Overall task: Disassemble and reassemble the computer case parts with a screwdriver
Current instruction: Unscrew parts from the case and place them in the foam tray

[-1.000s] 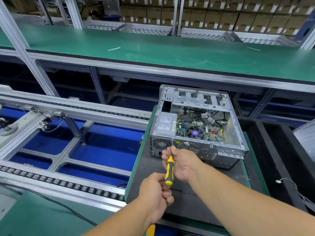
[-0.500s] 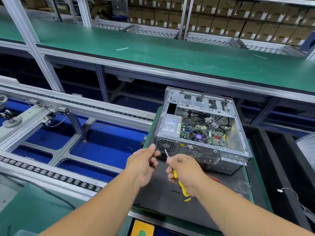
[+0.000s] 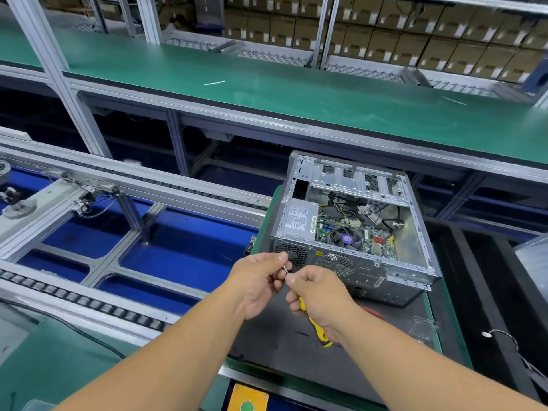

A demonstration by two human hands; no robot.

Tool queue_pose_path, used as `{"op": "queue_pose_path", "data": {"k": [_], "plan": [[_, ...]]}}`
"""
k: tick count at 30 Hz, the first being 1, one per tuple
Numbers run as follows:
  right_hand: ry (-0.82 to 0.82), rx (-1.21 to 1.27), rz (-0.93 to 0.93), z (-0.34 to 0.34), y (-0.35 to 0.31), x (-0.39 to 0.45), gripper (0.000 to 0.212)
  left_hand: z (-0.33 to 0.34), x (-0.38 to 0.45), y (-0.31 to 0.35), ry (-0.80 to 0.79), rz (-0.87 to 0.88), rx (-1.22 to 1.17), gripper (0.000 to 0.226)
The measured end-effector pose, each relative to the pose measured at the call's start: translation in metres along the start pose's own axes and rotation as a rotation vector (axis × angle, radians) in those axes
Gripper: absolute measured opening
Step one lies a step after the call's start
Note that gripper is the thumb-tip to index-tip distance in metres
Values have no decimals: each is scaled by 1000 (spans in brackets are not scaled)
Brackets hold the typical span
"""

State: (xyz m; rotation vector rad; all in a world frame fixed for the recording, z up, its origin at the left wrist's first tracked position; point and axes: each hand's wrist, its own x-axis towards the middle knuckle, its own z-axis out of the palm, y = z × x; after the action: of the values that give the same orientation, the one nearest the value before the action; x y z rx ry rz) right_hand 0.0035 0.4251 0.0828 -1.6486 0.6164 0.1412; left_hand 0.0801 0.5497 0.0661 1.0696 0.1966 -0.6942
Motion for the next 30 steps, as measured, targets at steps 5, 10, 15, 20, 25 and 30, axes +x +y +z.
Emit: {"op": "queue_pose_path", "data": {"k": [5,10,15,20,25,30], "plan": [[20,44,33,8,1,5,19,-2,8,-3,76,-18,54,10],[36,206,121,22,-9,16,19,2,25,1,142,-15,32,8],[61,244,143,29,-21,31,24,6,42,11,143,-23,73,12],[54,277,173,34,-19,39,23,4,52,15,160,-69,142,10],[50,311,174,34,-20,41,25,2,60,22,183,-107,221,7],[45,322,196,34,-24,40,25,-1,65,26,172,-155,276,9]]}}
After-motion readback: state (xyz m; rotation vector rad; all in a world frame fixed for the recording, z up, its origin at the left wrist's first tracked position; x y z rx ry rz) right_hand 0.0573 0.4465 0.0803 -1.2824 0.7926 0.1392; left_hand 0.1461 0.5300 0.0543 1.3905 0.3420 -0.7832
